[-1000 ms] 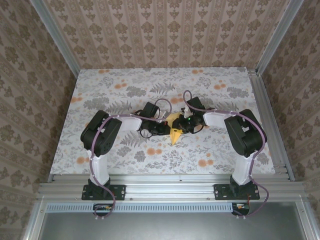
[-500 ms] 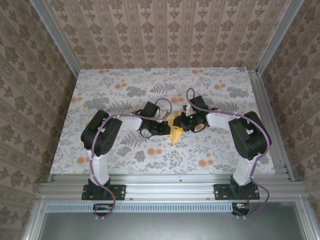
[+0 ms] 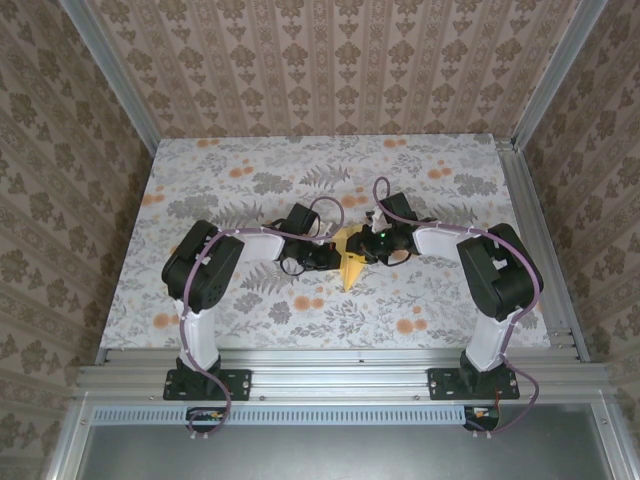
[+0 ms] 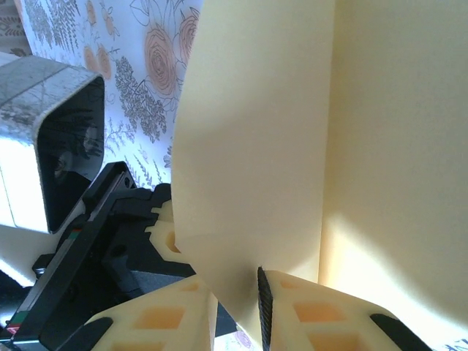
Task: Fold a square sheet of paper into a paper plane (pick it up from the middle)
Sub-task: Fourth fold the wing at the center of the table.
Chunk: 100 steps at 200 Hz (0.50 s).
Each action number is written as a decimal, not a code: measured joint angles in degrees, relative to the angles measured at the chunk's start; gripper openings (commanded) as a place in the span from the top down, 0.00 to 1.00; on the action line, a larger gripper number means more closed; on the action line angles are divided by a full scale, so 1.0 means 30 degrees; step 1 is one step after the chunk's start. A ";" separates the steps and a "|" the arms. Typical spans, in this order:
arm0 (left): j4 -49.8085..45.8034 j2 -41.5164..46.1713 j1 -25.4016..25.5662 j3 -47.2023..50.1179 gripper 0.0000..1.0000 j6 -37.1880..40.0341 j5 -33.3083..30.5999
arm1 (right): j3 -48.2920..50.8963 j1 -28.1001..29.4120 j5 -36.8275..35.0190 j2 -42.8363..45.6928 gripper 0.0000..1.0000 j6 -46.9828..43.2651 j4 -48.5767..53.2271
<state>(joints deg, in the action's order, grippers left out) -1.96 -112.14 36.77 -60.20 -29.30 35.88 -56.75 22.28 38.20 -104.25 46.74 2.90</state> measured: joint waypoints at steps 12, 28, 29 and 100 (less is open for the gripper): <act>0.0000 0.0000 -0.0007 -0.0007 1.00 0.0000 0.0000 | 0.0000 -0.0007 0.0007 0.0007 0.75 0.0000 -0.0015; 0.0000 0.0000 0.0000 0.0000 1.00 0.0000 0.0000 | 0.0000 -0.0007 0.0007 0.0022 0.75 0.0000 -0.0036; 0.0000 0.0000 0.0000 0.0000 1.00 0.0000 0.0000 | 0.0000 -0.0007 0.0007 0.0022 0.75 0.0000 -0.0029; -0.0131 -0.0058 -0.0007 -0.0095 1.00 0.0153 0.0073 | 0.0073 -0.0095 0.0022 0.0481 0.75 0.0000 -0.0029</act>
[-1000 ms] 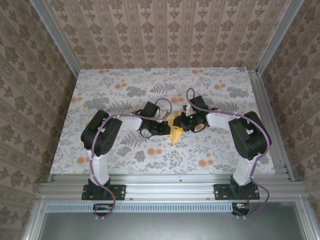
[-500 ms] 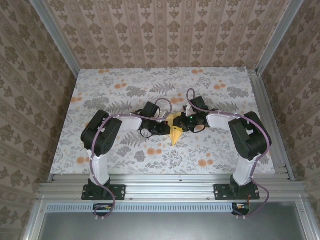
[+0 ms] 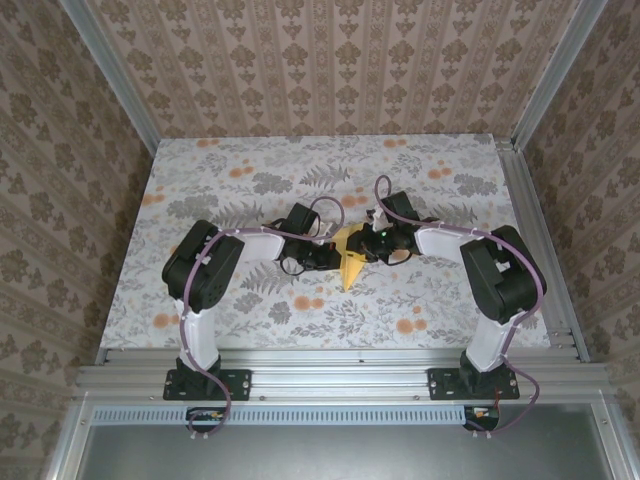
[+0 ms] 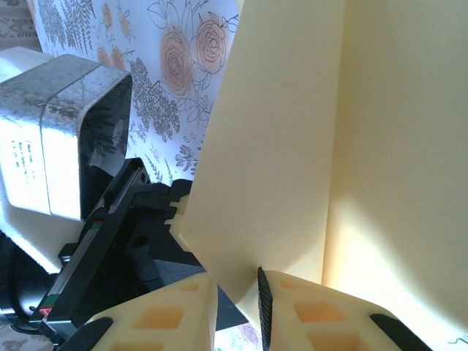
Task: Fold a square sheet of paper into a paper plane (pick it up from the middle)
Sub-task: Fourth fold the wing at the center of the table.
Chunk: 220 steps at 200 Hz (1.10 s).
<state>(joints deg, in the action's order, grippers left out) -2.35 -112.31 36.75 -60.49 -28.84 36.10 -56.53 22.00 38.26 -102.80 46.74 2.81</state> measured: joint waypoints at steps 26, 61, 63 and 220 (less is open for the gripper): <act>-0.0007 -0.0022 -0.0015 -0.0015 1.00 0.0051 0.0058 | 0.0000 0.0000 -0.0007 0.0007 0.80 0.0000 0.0007; -0.0007 -0.0029 -0.0015 -0.0015 1.00 0.0051 0.0066 | 0.0000 0.0000 0.0058 -0.0022 0.87 -0.0007 -0.0007; -0.0007 -0.0029 -0.0015 -0.0022 1.00 0.0051 0.0066 | 0.0000 0.0000 0.0058 -0.0022 0.87 -0.0007 0.0000; -0.0007 -0.0022 -0.0022 -0.0036 1.00 0.0051 0.0138 | -0.0845 0.0058 0.0408 -0.1916 1.00 -0.0153 -0.0036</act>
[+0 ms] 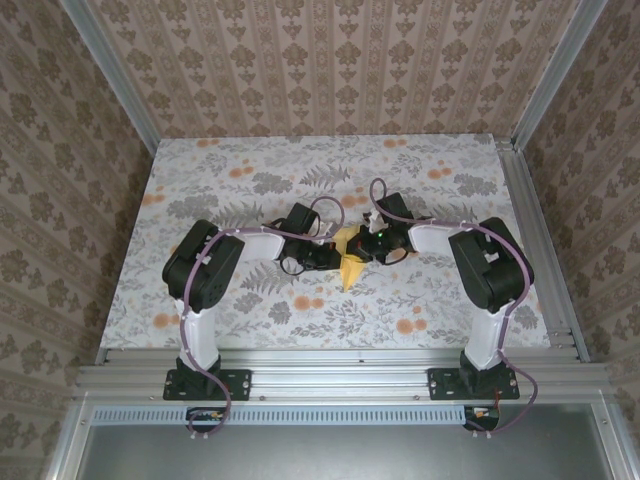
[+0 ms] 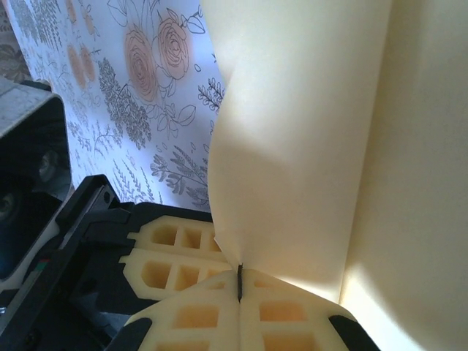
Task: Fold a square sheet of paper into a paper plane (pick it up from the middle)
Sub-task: Fourth fold the wing at the center of the table.
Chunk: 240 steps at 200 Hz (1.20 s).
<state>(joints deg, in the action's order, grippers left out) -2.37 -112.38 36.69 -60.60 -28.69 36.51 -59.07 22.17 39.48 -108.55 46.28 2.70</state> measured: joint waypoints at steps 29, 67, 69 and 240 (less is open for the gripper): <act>0.0138 0.0022 -0.0007 0.0087 1.00 0.0000 0.0058 | -0.0051 0.0000 -0.0007 -0.0357 1.00 0.0015 -0.0233; 0.0510 0.0131 -0.0007 0.0328 1.00 0.0000 0.0051 | -0.0204 0.0066 0.0000 -0.0867 1.00 0.0015 -0.0430; 0.0525 0.0131 -0.0007 0.0335 1.00 0.0000 0.0051 | -0.0211 0.0066 0.0000 -0.0882 1.00 0.0015 -0.0430; -0.0466 0.1647 0.0131 0.1290 0.88 -0.0015 -0.1035 | -0.0678 0.0313 0.0022 -0.1596 1.00 0.0000 -0.0423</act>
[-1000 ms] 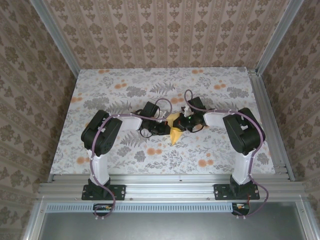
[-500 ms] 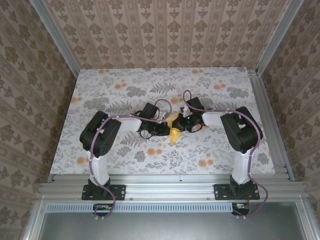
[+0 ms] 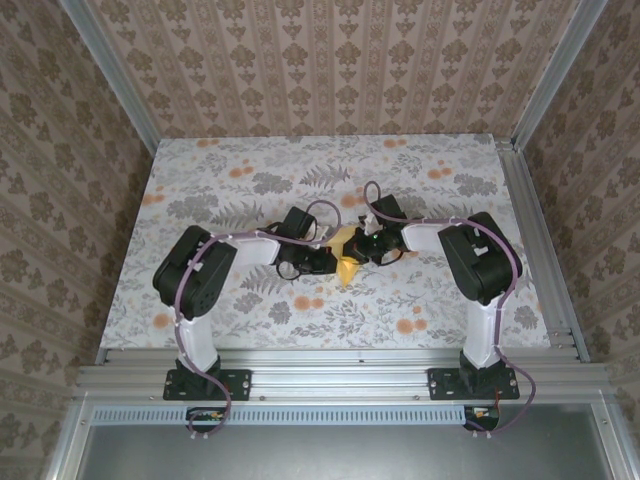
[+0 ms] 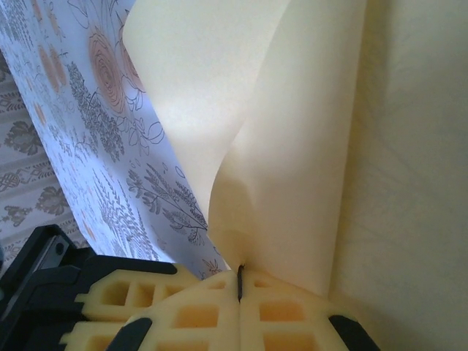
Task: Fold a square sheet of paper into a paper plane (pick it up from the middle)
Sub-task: Fourth fold the wing at the center of the table.
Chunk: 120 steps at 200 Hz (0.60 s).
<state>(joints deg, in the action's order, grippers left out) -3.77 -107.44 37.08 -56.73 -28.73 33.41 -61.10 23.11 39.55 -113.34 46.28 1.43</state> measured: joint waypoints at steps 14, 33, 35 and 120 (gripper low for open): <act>-0.0029 0.0415 0.0000 0.0168 0.83 -0.0066 -0.0124 | -0.0015 0.0015 0.0007 -0.0066 1.00 0.0000 0.0000; 0.0022 0.1013 0.0007 0.0321 0.75 -0.0372 -0.0255 | -0.0015 0.0015 0.0051 -0.0109 1.00 0.0000 0.0007; 0.0051 0.1042 0.0015 0.0328 0.74 -0.0393 -0.0262 | -0.0015 0.0015 0.0051 -0.0109 1.00 0.0000 0.0007; 0.0714 0.1406 0.1042 0.0532 0.58 -0.1581 -0.0998 | -0.0015 0.0029 0.0423 -0.0277 1.00 0.0007 -0.0022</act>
<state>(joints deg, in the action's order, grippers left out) -1.63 -103.22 40.21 -55.13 -33.47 30.41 -61.14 23.20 40.82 -114.17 46.30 1.37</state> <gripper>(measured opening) 0.417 0.068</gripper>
